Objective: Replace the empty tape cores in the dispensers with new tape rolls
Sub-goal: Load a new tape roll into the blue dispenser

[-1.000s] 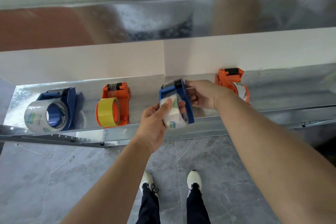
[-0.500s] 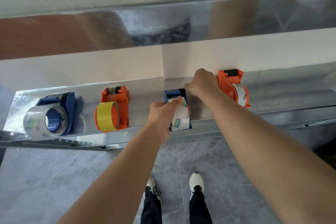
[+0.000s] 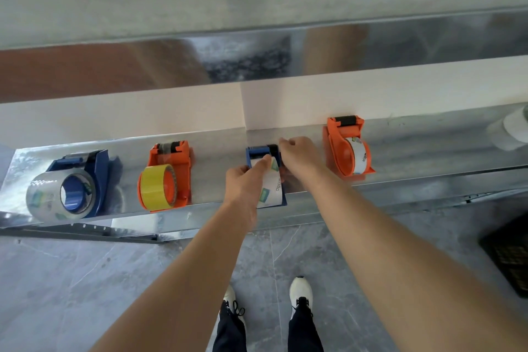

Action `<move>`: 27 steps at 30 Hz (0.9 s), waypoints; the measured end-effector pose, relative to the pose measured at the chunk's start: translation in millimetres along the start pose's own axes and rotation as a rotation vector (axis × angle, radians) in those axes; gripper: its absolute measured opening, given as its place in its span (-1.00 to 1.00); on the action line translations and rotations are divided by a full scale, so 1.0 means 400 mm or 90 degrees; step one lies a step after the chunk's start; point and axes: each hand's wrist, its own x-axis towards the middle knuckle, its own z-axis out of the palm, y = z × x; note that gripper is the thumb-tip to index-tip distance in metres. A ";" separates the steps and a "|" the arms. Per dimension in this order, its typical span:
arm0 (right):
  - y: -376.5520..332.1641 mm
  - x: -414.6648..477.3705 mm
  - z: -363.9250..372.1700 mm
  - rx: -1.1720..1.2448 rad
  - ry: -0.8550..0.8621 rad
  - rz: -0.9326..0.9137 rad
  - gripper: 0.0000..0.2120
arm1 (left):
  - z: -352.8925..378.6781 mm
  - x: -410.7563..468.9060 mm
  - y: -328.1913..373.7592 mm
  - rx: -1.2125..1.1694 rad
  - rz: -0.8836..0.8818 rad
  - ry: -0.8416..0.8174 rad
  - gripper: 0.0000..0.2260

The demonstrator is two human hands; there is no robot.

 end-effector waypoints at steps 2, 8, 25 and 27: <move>0.005 -0.013 0.000 0.025 -0.010 0.004 -0.66 | 0.004 0.003 0.003 0.012 -0.010 0.007 -0.65; 0.012 -0.045 0.012 0.038 -0.023 -0.038 -0.65 | 0.000 0.002 -0.003 0.000 -0.011 0.023 -0.67; -0.024 -0.008 0.024 -0.043 0.003 -0.078 -0.71 | 0.007 0.069 -0.005 -0.002 0.025 0.027 -0.67; -0.023 -0.002 0.025 -0.048 -0.004 -0.071 -0.68 | 0.009 0.082 -0.004 -0.003 0.017 0.037 -0.63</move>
